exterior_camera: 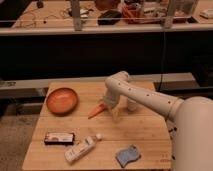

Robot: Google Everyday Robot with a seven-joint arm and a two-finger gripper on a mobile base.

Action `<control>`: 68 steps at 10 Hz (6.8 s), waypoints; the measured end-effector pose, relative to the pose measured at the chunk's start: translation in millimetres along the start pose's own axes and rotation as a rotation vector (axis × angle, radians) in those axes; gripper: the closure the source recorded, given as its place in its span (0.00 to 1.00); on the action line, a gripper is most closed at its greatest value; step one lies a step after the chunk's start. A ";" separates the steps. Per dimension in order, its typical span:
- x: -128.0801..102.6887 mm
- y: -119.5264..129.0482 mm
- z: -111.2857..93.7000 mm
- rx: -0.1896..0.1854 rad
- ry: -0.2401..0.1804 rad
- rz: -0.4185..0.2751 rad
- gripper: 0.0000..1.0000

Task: Drag the pepper across the table

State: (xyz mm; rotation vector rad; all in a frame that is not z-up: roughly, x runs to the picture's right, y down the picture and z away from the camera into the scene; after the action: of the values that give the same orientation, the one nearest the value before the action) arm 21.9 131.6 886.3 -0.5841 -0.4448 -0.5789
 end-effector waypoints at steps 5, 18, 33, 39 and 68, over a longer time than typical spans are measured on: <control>0.2 -0.3 0.2 0.002 0.001 0.004 0.20; 1.4 -1.1 2.5 0.004 0.002 0.014 0.20; 3.6 -1.8 2.9 0.007 0.005 0.026 0.20; 4.5 -2.2 4.1 0.006 0.006 0.029 0.20; -7.4 -32.8 33.4 -0.109 0.030 -0.029 0.56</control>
State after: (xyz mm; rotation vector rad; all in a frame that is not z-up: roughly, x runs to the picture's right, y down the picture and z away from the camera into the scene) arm -11.6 132.7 919.9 -0.6733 -0.3957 -0.6420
